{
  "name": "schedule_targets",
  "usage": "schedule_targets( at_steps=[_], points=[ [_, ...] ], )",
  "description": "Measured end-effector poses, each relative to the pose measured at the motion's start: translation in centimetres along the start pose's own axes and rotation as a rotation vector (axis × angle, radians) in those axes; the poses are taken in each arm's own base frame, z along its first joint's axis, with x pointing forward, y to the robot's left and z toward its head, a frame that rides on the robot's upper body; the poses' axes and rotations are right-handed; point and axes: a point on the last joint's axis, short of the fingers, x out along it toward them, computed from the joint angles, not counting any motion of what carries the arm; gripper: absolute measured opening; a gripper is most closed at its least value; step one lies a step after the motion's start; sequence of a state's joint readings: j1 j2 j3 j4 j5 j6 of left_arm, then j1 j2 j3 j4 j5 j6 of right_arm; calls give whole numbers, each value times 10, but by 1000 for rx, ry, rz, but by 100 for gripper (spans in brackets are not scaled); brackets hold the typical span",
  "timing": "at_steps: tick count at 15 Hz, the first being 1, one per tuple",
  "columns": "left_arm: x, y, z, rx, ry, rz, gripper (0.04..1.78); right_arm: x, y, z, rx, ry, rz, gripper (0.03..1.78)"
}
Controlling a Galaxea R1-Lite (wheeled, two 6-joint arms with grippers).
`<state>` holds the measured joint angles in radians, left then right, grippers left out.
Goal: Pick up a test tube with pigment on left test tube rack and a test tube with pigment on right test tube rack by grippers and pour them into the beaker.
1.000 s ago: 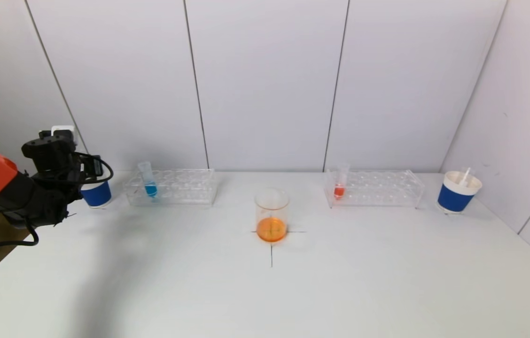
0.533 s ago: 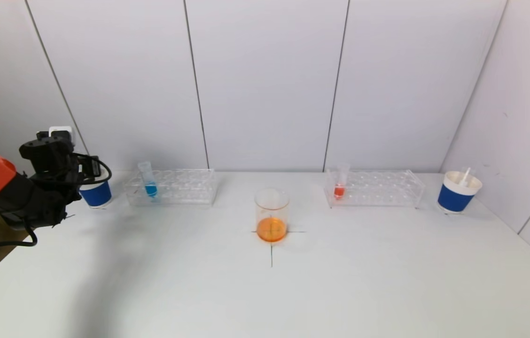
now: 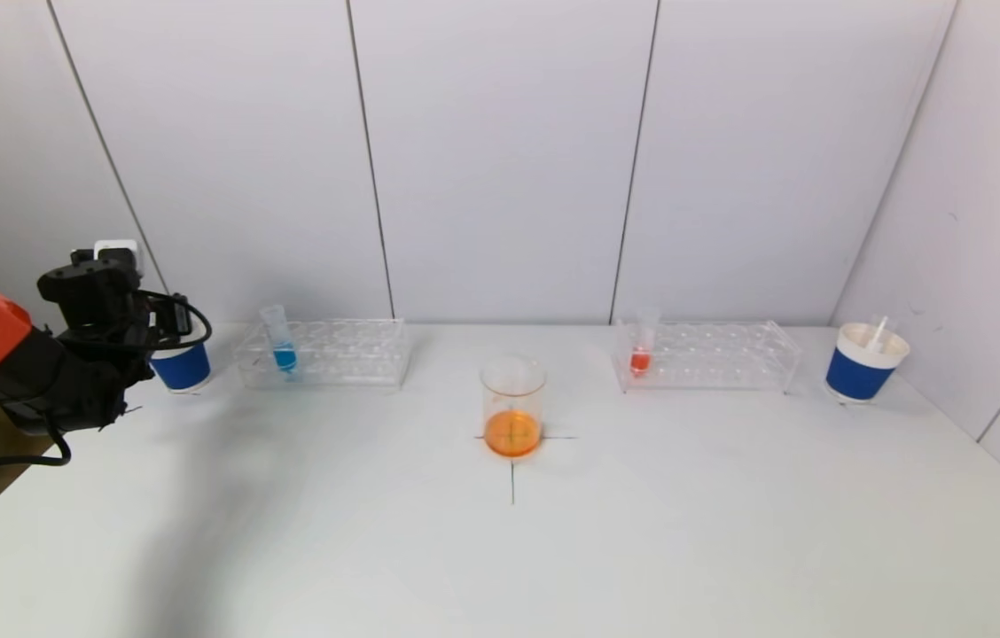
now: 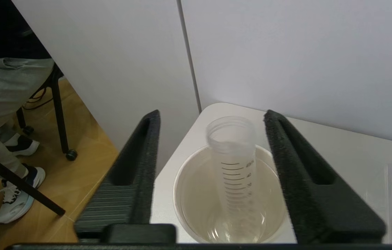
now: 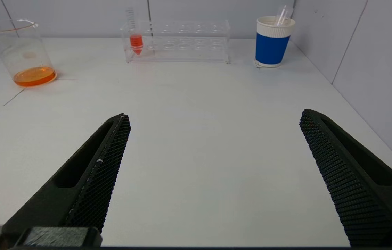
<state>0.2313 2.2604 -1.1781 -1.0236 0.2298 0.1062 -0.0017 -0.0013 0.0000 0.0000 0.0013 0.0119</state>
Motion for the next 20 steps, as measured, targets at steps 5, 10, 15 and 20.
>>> schedule_targets(
  at_steps=[5, 10, 15, 20],
  points=[
    [0, 0, 0, 0, 0, 0, 169, 0, 0, 0, 0, 0, 0, 177],
    [-3, 0, 7, -3, -13, -2, 176, 0, 0, 0, 0, 0, 0, 177],
    [-33, -14, 28, -4, -31, -55, 176, 0, 0, 0, 0, 0, 0, 177],
    [-92, -24, 61, -10, -70, -133, 176, 0, 0, 0, 0, 0, 0, 177]
  ],
)
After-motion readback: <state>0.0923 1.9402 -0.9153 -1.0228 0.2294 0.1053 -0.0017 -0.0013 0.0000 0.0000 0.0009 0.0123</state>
